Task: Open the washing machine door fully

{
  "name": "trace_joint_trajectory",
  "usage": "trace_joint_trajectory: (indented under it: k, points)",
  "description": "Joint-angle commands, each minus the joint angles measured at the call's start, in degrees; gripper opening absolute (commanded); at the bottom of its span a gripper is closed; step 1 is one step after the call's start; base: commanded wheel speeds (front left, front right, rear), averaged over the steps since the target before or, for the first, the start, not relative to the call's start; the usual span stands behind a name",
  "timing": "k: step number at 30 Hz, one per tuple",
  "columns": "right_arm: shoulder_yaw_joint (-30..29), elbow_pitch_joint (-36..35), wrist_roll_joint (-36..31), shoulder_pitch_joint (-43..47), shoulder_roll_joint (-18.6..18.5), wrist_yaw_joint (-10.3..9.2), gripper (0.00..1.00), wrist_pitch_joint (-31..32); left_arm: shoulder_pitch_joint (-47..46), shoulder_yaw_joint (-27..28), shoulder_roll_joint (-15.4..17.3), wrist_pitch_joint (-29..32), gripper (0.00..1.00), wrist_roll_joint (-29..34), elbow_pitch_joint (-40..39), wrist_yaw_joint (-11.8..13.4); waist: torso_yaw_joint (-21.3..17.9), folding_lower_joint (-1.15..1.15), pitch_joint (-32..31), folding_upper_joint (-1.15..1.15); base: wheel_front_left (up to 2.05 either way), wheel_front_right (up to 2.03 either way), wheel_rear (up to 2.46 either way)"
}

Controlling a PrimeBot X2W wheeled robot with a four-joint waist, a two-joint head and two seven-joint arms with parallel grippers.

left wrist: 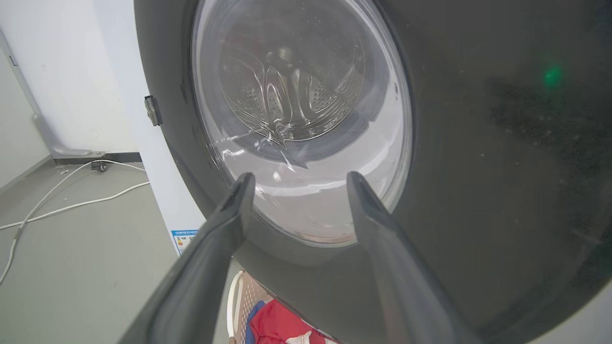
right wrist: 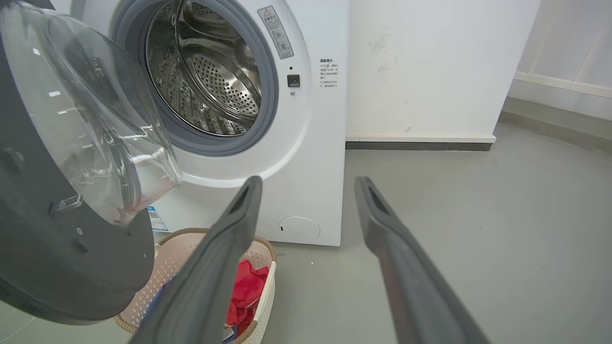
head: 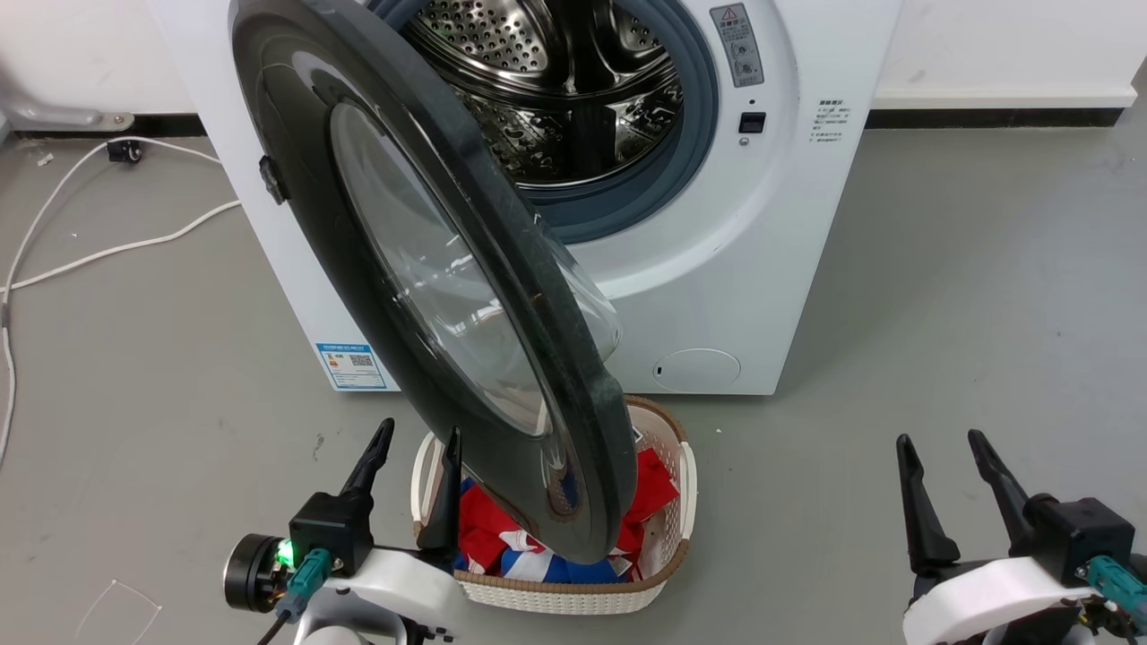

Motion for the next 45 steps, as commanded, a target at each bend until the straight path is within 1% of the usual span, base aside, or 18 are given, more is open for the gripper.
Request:
trace_joint_trajectory:
  k: [1, 20, 21, 22, 28, 32, 37, 41, 45]
  points:
    - [0.26, 0.27, 0.29, 0.25, 0.27, -0.01, 1.00, -0.43, 0.07, -0.10, 0.18, -0.14, 1.00, 0.23, 0.07, 0.18, -0.07, 0.00, -0.05, 0.00, 0.00, 0.00, 0.00]
    - [1.82, 0.30, 0.41, -0.60, 0.71, -0.01, 1.00, -0.11, -0.57, 0.52, 0.46, -0.14, 1.00, 0.64, 0.42, 1.00, -0.96, 0.00, 0.44, 0.00, 0.00, 0.00, 0.00]
    - [1.85, 0.28, 0.40, -0.61, 0.70, -0.01, 1.00, -0.15, -0.66, 0.73, 0.43, -0.14, 0.31, 0.37, 0.28, 1.14, -0.99, 0.00, 0.45, 0.00, 0.00, 0.00, 0.00]
    - [1.87, 0.29, 0.38, -0.63, 0.72, -0.01, 1.00, -0.17, -0.76, 0.91, 0.39, -0.14, 0.00, 0.17, 0.11, 1.20, -1.04, 0.00, 0.47, 0.00, 0.00, 0.00, 0.00]
    - [1.87, 0.27, 0.08, -0.99, 0.74, -0.01, 1.00, -0.19, -1.16, 0.94, 0.31, -0.14, 0.00, -0.27, 0.03, 1.27, -1.21, 0.00, 0.75, 0.00, 0.00, 0.00, 0.00]
    - [1.66, 0.33, 0.03, -1.22, 0.75, -0.01, 1.00, -0.10, -1.90, 1.62, 0.57, -0.14, 0.00, -0.11, -2.17, 1.84, -1.18, 0.00, 0.79, 0.00, 0.00, 0.00, 0.00]
    - [1.56, 0.60, 0.52, -0.92, 0.75, -0.01, 1.00, 0.10, -3.32, 2.90, 0.71, -0.13, 0.00, -0.06, -8.07, 2.90, -1.03, 0.00, 0.45, 0.00, 0.00, 0.00, 0.00]
    - [1.25, 0.80, 0.32, -0.82, 0.74, -0.01, 1.00, 0.36, -5.21, 3.69, 0.81, -0.14, 0.00, 0.28, -14.77, 3.93, -0.86, 0.00, 0.11, 0.00, 0.00, 0.00, 0.00]
    - [0.99, 0.91, 0.25, -0.64, 0.74, -0.01, 1.00, 0.43, -7.53, 3.12, 0.84, 0.08, 0.00, 1.07, -21.74, 4.47, -0.67, 0.00, -0.27, 0.00, 0.00, 0.00, 0.00]
